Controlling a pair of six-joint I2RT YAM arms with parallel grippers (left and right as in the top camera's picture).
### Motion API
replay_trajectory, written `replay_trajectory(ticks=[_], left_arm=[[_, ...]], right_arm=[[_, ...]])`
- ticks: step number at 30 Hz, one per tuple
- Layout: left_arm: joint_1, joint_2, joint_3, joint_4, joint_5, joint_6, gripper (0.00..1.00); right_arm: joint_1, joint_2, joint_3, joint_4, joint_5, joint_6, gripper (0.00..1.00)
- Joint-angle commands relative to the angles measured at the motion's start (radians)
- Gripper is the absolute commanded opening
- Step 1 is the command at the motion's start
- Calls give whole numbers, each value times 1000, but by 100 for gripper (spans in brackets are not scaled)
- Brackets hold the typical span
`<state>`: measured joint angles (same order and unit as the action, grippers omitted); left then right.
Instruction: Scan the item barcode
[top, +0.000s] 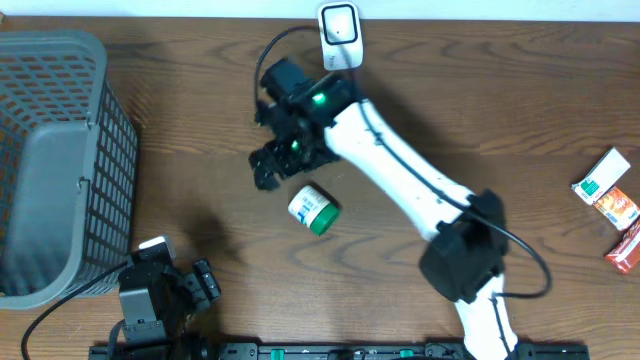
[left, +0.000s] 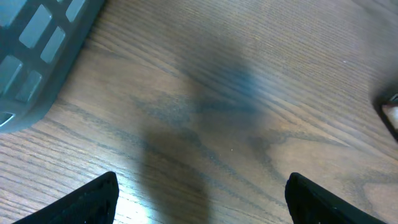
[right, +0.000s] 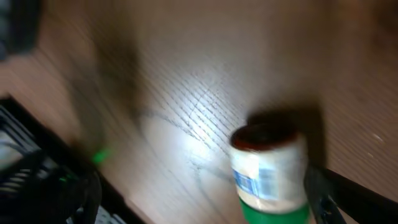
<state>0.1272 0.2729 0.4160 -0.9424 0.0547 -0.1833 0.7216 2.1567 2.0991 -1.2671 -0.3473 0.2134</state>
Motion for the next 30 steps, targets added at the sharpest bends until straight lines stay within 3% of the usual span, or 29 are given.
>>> replay_trajectory(ticks=[1, 6, 10, 13, 19, 23, 26, 30], left_arm=[[0, -2, 6, -3, 8, 5, 86], [1, -2, 6, -3, 8, 5, 86], [0, -2, 6, -3, 8, 6, 86], [0, -2, 6, -3, 8, 6, 86], [1, -2, 6, -3, 8, 5, 86], [1, -2, 6, -3, 8, 6, 86], [1, -2, 6, -3, 8, 5, 86], [0, -2, 6, -3, 8, 6, 86]], right_arm=[[-68, -124, 33, -17, 25, 232, 99], [-143, -168, 33, -124, 146, 411, 99], [-153, -169, 30, -247, 273, 380, 99], [-143, -169, 29, -282, 274, 335, 99], [-155, -170, 28, -332, 255, 395, 99], [-120, -170, -2, -270, 413, 247, 99], [-76, -170, -54, -231, 363, 56, 99], [-34, -170, -172, -187, 342, 12, 99]])
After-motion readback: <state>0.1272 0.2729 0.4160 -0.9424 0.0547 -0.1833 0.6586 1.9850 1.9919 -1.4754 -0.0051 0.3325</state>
